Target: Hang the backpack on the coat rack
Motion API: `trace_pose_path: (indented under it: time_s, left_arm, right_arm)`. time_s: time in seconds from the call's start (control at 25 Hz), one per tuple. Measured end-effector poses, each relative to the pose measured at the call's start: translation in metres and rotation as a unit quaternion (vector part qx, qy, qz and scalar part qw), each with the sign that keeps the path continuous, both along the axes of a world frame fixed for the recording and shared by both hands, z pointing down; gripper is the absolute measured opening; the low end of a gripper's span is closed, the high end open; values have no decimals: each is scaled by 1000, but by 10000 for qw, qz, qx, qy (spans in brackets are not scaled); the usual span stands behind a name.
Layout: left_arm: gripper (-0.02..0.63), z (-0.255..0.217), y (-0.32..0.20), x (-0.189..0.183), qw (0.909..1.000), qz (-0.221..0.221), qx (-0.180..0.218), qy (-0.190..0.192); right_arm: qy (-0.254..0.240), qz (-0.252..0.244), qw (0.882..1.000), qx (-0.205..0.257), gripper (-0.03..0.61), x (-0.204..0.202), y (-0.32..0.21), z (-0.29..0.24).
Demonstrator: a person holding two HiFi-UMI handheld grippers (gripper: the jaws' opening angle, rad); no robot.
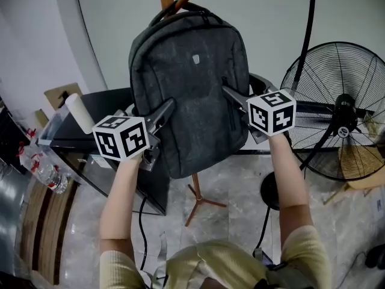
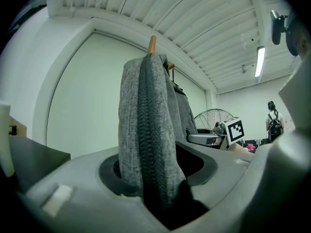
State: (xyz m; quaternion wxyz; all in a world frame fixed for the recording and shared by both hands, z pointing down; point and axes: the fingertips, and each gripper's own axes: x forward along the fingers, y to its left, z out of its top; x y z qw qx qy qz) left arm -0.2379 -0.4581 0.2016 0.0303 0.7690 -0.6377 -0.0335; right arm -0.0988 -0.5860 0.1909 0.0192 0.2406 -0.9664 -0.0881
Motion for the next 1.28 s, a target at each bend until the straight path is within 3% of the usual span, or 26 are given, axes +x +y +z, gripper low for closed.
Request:
trace_pose_path:
  time_s: [0.36, 0.92, 1.28]
  left_arm:
    - [250, -1, 15, -6, 9986, -159, 505, 45]
    - [253, -6, 35, -4, 9962, -247, 836, -63]
    - [252, -13, 62, -9, 9920, -404, 1164, -289]
  right_arm:
    - [181, 546, 9964, 617, 351, 7, 6, -2]
    - [-181, 915, 9934, 672, 305, 33, 30, -2]
    - [-382, 871, 9931, 687, 279, 37, 61, -4]
